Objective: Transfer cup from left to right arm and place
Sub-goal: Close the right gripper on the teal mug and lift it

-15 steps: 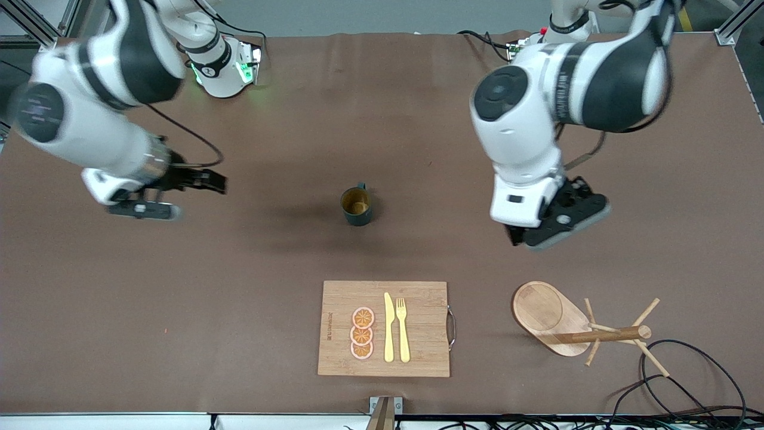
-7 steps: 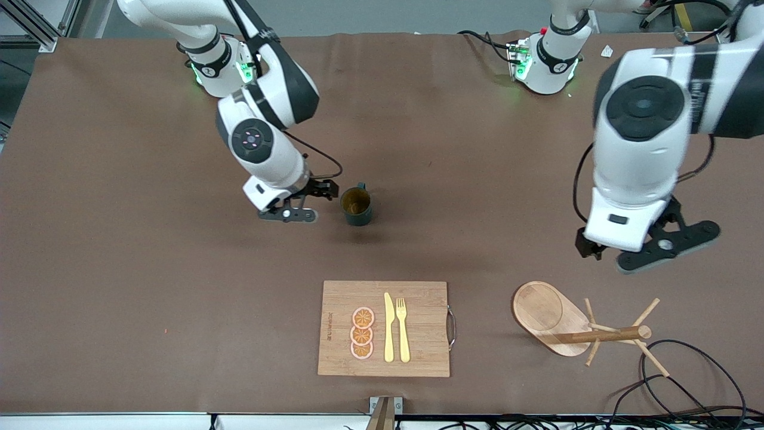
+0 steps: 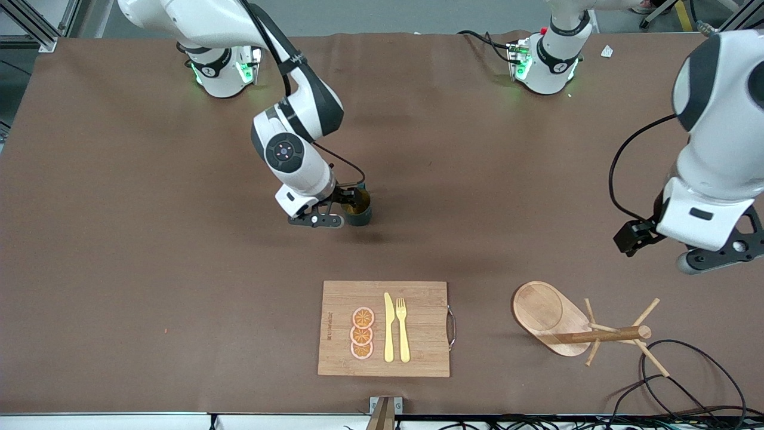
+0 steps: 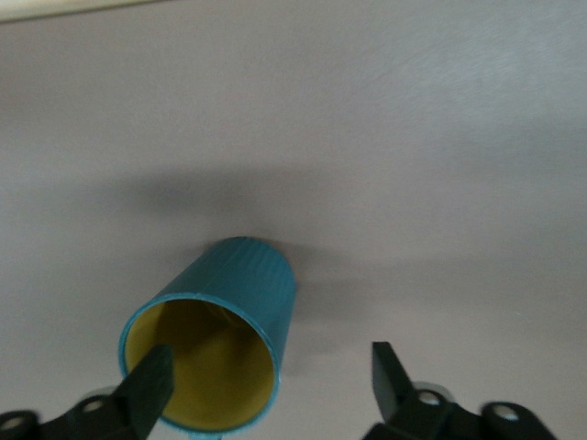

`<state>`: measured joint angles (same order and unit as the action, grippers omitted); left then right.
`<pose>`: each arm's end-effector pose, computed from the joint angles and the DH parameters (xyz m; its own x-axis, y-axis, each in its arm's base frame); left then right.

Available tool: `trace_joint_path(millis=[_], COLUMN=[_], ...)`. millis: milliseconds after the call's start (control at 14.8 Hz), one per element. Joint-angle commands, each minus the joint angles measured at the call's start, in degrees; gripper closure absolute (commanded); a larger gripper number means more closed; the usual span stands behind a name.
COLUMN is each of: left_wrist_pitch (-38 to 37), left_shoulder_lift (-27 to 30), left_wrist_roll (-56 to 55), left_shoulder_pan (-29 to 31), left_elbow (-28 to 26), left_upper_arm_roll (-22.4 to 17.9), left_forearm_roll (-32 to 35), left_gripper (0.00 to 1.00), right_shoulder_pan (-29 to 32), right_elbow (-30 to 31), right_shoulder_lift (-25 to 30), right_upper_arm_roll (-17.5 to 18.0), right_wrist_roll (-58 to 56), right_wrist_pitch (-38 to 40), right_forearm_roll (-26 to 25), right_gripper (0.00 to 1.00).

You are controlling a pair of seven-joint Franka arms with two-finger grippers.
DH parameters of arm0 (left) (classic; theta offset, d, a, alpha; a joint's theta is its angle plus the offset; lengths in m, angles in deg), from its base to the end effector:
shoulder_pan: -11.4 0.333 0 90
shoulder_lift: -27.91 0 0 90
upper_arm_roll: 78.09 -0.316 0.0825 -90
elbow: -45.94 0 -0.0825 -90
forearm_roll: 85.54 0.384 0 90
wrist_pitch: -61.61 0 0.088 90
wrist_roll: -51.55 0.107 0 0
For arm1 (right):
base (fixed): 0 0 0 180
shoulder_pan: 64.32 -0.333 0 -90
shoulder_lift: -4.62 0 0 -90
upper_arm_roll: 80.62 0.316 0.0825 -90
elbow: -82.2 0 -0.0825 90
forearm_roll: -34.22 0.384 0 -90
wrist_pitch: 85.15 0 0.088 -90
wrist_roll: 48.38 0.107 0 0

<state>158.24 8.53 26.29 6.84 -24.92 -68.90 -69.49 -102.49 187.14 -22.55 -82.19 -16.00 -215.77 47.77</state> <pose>0.6569 -0.1130 0.5927 0.9643 0.1761 0.1977 0.2083 -0.9656 -0.1557 0.5126 0.3891 0.2714 0.9903 -0.0725 -0.1181 -0.0864 -0.9894 -0.1165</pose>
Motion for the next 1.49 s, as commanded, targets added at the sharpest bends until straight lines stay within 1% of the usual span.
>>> trace_joint_path(millis=[0,135,203,339,406,542,610,677,745,948,1016,1084,1219,1422], left_wrist_pitch=[-0.3,-0.7,-1.6,-4.0,-5.1,-6.1,-6.3,-6.4,-6.4,-6.4,-6.5,-6.5,-6.5,-6.5], left_shoulder_lift=[3.1,5.2,6.4,7.8,8.7,10.1,10.8,12.1,13.6,16.6,17.3,18.3,19.6,21.1], left_wrist_roll=[4.1,4.6,4.6,4.6,4.7,5.9,6.5,7.2,9.2,18.6,20.5,20.3,20.1,19.9], left_shoulder_pan=[1.5,1.0,1.0,1.7,1.7,1.7,1.7,1.9,2.8,4.6,5.4,5.4,5.6,8.4], left_elbow=[-1.3,-2.5,-3.6,-4.7,-5.0,-5.0,-5.5,-7.1,-8.8,-12.7,-13.4,-14.6,-16.1,-18.1], left_upper_arm_roll=[-0.7,-4.2,-4.6,-4.6,-4.6,-4.6,-4.6,-4.5,-4.3,-4.2,-4.0,-3.7,-2.7,0.5], left_forearm_roll=[-6.6,-12.2,-13.9,-15.6,-15.7,-15.8,-15.8,-15.8,-15.8,-15.7,-15.7,-15.7,-15.7,-15.4], left_gripper=[0.0,0.0,0.0,0.0,0.0,0.0,0.0,0.0,0.0,0.0,0.0,0.0,0.0,0.0], right_shoulder_pan=[-1.0,-1.4,-1.4,-1.3,-1.3,-1.3,-1.3,-0.6,0.2,6.9,9.2,12.0,17.4,22.5], right_elbow=[0.2,0.2,0.2,0.1,0.1,-0.3,-0.6,-1.2,-2.4,-7.6,-8.5,-9.2,-11.0,-12.5], right_shoulder_lift=[-0.7,-1.5,-1.7,-1.8,-1.8,-1.8,-1.8,-1.7,-1.7,-1.7,-1.7,-1.7,-1.7,-2.4], right_upper_arm_roll=[-0.7,-0.7,-0.7,-0.7,-0.7,-0.7,-0.8,-0.8,-1.1,-1.2,-1.2,-1.2,-1.2,-1.2], right_wrist_roll=[0.1,0.1,0.1,0.1,0.1,-1.5,-4.1,-8.4,-11.7,-22.7,-27.5,-32.5,-41.8,-53.3], right_wrist_pitch=[-0.9,-1.2,-1.6,-1.4,-1.4,-1.2,-1.1,-1.0,-0.3,8.9,10.2,10.2,10.5,10.4], right_forearm_roll=[1.6,1.6,1.6,1.5,1.6,1.1,1.0,1.0,1.0,0.6,0.4,-0.6,-5.4,-11.4], right_gripper=[0.23,0.37,0.46,0.69,0.78,0.91,0.97,1.0,1.0,1.0,1.0,1.0,1.0,1.0])
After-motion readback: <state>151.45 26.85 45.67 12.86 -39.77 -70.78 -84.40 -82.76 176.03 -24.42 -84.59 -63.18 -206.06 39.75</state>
